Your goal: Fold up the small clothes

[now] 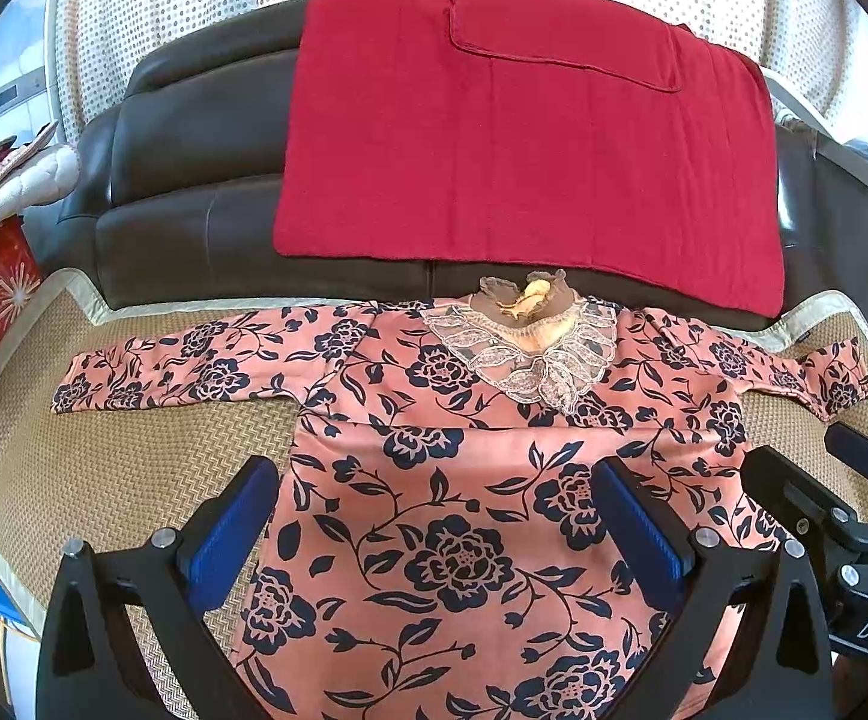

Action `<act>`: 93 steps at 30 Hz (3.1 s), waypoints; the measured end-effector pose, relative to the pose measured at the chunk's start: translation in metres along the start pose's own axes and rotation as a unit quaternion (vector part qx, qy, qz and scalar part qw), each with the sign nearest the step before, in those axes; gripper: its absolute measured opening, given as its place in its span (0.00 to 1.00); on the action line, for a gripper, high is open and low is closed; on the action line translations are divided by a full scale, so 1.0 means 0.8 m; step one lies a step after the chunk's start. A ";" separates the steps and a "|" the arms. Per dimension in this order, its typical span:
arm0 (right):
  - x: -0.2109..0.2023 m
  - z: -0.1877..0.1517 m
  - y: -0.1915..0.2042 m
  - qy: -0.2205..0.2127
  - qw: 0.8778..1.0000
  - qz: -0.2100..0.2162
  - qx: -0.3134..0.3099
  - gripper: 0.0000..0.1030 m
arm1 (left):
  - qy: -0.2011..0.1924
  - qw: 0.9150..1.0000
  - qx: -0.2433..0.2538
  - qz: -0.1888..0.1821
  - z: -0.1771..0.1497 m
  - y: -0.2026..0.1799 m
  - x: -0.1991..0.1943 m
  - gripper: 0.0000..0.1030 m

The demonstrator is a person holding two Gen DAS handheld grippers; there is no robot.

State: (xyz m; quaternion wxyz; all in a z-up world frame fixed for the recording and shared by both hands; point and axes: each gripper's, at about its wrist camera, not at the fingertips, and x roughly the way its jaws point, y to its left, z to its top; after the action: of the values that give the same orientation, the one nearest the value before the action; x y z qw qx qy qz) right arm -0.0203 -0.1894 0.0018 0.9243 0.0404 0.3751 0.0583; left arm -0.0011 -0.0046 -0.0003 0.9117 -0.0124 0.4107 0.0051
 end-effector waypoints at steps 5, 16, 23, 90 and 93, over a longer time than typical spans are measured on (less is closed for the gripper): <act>0.002 0.000 -0.001 0.001 1.000 0.002 0.000 1.00 | -0.004 1.000 -0.001 -0.002 0.000 -0.001 0.001 1.00; 0.012 0.000 -0.008 0.004 1.000 0.007 0.003 1.00 | -0.002 1.000 0.004 -0.004 0.001 -0.004 0.015 1.00; 0.038 -0.030 -0.140 0.030 0.989 0.059 0.135 0.99 | 0.056 0.998 -0.018 0.015 -0.028 0.040 0.077 1.00; 0.206 0.055 -0.198 0.034 0.948 0.169 0.267 0.72 | 0.212 0.905 -0.334 -0.156 0.041 0.111 0.311 0.52; 0.210 0.048 -0.203 0.036 0.948 0.170 0.268 0.72 | 0.232 0.880 -0.388 -0.147 0.041 0.129 0.331 0.03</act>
State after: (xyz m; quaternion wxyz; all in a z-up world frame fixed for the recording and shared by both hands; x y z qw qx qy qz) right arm 0.1383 -0.3282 -0.1055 0.8416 0.3478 0.3975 0.1132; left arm 0.1968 0.0991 -0.1790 0.7029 -0.4257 0.5692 0.0272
